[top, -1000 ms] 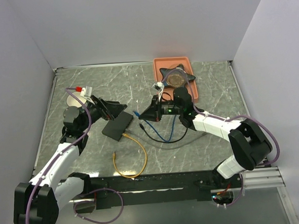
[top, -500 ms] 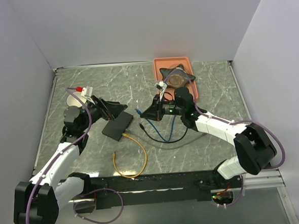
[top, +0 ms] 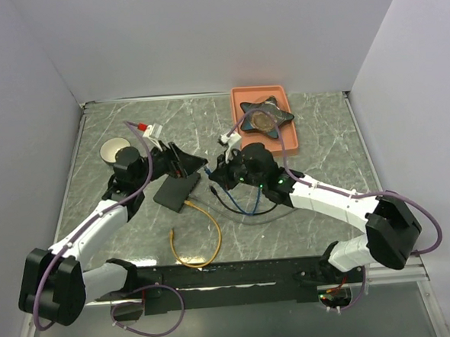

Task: Insert the plug into the switch port

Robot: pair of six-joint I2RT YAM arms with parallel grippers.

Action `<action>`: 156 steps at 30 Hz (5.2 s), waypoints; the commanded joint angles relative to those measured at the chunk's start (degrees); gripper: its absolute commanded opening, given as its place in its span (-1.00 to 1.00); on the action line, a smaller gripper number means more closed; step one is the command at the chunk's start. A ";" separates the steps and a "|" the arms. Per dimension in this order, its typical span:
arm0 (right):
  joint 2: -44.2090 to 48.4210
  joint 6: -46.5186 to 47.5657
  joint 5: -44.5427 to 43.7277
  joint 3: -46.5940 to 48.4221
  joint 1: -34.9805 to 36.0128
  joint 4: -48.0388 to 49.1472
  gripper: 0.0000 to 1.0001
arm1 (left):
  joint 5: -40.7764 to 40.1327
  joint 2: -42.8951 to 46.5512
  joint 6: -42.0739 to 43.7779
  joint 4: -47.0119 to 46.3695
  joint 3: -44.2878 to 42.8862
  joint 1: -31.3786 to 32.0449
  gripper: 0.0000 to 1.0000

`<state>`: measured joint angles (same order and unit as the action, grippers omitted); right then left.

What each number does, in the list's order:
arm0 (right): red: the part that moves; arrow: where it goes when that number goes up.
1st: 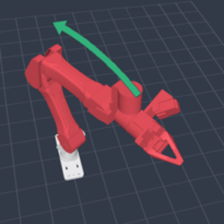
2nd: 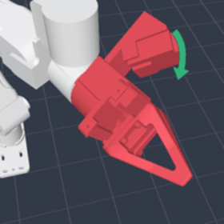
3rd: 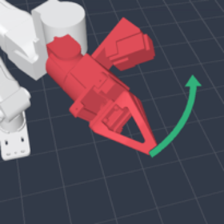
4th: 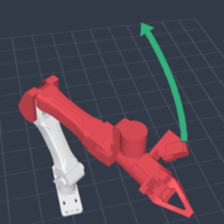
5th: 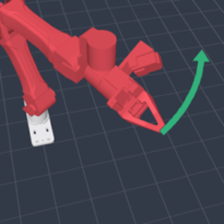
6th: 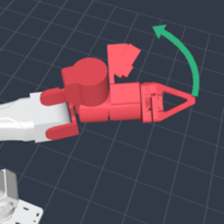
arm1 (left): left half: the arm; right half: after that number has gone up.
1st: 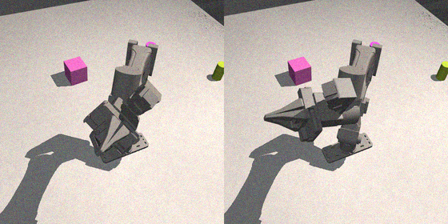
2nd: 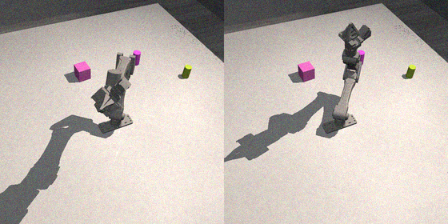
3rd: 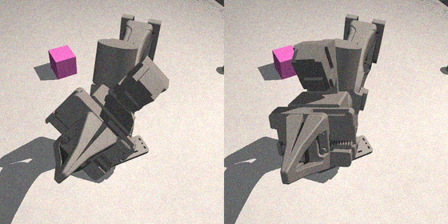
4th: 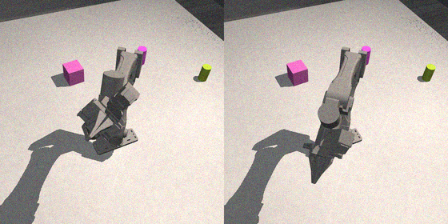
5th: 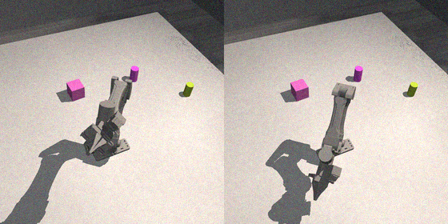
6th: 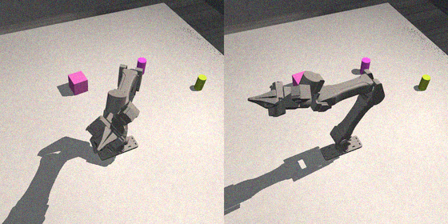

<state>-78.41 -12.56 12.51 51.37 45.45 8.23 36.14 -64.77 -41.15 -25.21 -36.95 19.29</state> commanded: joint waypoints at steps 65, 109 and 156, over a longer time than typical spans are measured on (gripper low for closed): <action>4.94 -14.69 36.00 -2.86 -7.31 24.47 0.62 | 3.05 10.37 -0.95 -22.33 6.71 4.71 -0.98; 1.68 -22.78 39.52 -3.65 -8.54 34.49 -1.00 | 6.84 10.10 -1.83 -23.39 5.66 5.14 -0.60; -27.84 10.89 -11.37 27.11 6.67 -25.72 -1.00 | -35.61 -12.65 1.24 21.52 -4.36 -5.49 0.85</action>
<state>-104.49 -2.37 1.54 75.22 51.88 -18.09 -2.24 -75.75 -41.08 -0.89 -41.12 14.68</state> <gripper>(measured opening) 0.043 0.958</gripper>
